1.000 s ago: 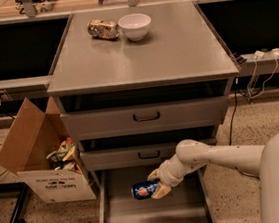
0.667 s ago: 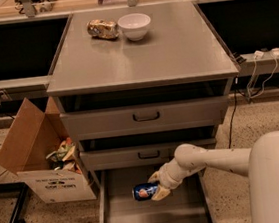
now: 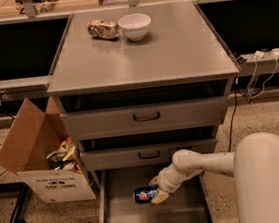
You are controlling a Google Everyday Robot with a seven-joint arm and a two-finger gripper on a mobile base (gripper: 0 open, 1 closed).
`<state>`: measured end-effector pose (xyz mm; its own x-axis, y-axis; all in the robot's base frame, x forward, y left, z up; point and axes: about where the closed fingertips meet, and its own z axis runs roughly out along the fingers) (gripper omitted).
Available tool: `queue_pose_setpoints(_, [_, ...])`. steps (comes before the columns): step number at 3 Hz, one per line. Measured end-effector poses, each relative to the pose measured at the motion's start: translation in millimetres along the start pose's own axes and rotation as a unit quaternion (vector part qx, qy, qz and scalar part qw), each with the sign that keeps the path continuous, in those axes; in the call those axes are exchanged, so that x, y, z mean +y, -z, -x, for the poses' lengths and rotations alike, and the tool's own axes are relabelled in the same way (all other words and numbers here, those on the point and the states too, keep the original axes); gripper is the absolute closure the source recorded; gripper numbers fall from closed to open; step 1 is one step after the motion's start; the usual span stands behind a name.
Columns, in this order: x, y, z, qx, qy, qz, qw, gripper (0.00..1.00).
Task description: Place pepsi can into bottom drawer
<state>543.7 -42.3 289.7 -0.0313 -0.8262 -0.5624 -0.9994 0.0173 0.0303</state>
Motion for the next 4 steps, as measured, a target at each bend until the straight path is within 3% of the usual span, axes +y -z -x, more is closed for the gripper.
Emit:
queue_pose_setpoints(1, [-1.7, -14.6, -11.4, 0.001, -0.014, 0.004, 0.9999, 1.00])
queue_pose_setpoints(2, [0.2, -46.5, -22.9, 0.003, -0.024, 0.030, 0.9993, 1.00])
queue_pose_setpoints(3, [0.6, -46.8, -23.1, 0.003, -0.024, 0.030, 0.9992, 1.00])
queue_pose_setpoints(4, [0.4, -60.3, -38.9, -0.015, -0.041, 0.040, 0.9982, 1.00])
